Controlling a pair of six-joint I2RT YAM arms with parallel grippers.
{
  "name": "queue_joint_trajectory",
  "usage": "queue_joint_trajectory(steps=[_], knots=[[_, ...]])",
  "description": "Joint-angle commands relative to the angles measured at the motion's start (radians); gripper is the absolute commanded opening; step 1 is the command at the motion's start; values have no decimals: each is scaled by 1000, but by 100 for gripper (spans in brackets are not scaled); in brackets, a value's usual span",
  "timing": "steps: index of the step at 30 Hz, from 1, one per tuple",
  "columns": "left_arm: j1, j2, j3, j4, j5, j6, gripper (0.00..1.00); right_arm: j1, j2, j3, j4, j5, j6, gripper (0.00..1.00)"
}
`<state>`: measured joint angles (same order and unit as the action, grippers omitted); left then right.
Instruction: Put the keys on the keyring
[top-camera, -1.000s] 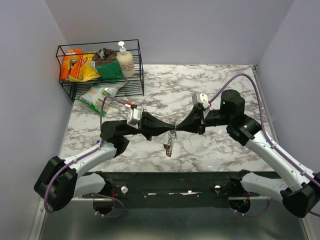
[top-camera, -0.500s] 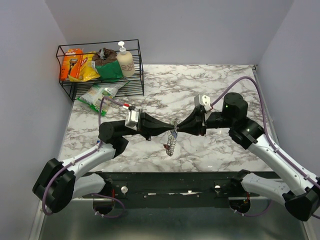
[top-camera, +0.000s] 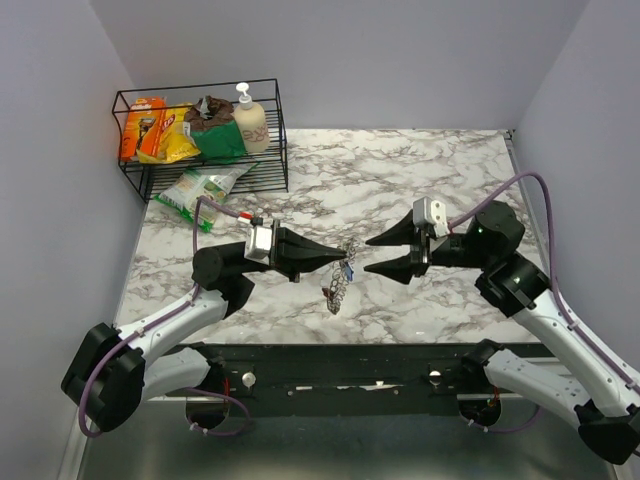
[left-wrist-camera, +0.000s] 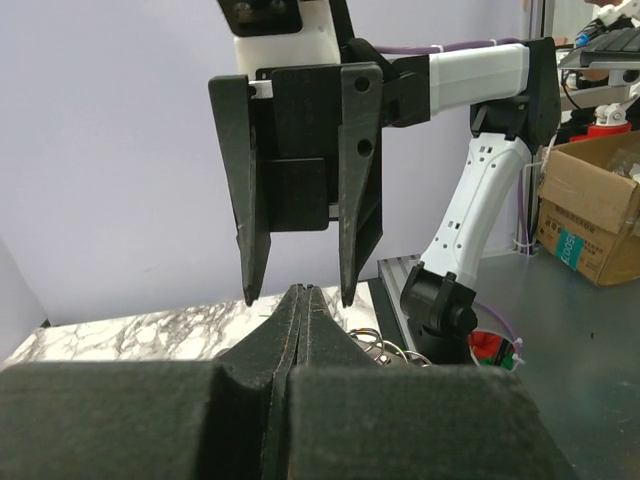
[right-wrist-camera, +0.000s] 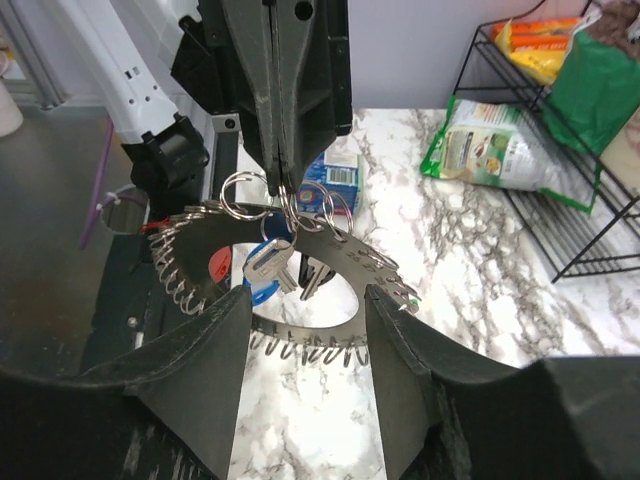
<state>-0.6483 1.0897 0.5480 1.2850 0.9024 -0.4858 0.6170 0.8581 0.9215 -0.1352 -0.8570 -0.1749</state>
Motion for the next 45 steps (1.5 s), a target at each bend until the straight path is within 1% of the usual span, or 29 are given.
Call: queue_joint_trajectory(steps=[1, 7, 12, 14, 20, 22, 26, 31, 33, 34, 36, 37, 38, 40, 45], knots=[[-2, -22, 7, 27, -20, 26, 0, 4, -22, -30, 100, 1, 43, 60], [-4, -13, 9, 48, -17, 9, 0, 4, -1, -64, 255, -59, 132, 60], [-2, -11, 9, 51, -17, 6, 0, 4, 32, -58, 319, -124, 172, 56], [-4, -10, 9, 51, -19, 6, 0, 7, 53, -44, 319, -140, 172, 52], [-4, -10, 12, 54, -17, 1, 0, 18, 85, -32, 335, -165, 204, 44], [-4, -7, 13, 54, -16, 1, 0, 23, 94, -32, 341, -168, 209, 43], [-4, -5, 20, 45, -11, 0, 0, 29, 105, -30, 356, -172, 218, 38], [-2, -4, 23, 43, -8, -2, 0, 35, 119, -24, 367, -174, 226, 36], [-4, -2, 21, 42, -5, 0, 0, 36, 124, -23, 368, -175, 226, 33], [-2, -2, 21, 40, -5, 1, 0, 38, 131, -21, 370, -174, 224, 28], [-2, -1, 23, 40, -5, 0, 0, 39, 136, -18, 364, -171, 224, 20], [-4, -2, 23, 40, -5, -3, 0, 40, 140, -13, 362, -169, 224, 8], [-2, -4, 23, 36, -2, -5, 0, 40, 140, -12, 364, -166, 224, 3], [-4, -2, 21, 30, 1, 1, 0, 43, 140, -18, 370, -155, 230, 1], [-4, -13, 21, -10, 9, 16, 0, 44, 140, -7, 318, -122, 198, 1]])
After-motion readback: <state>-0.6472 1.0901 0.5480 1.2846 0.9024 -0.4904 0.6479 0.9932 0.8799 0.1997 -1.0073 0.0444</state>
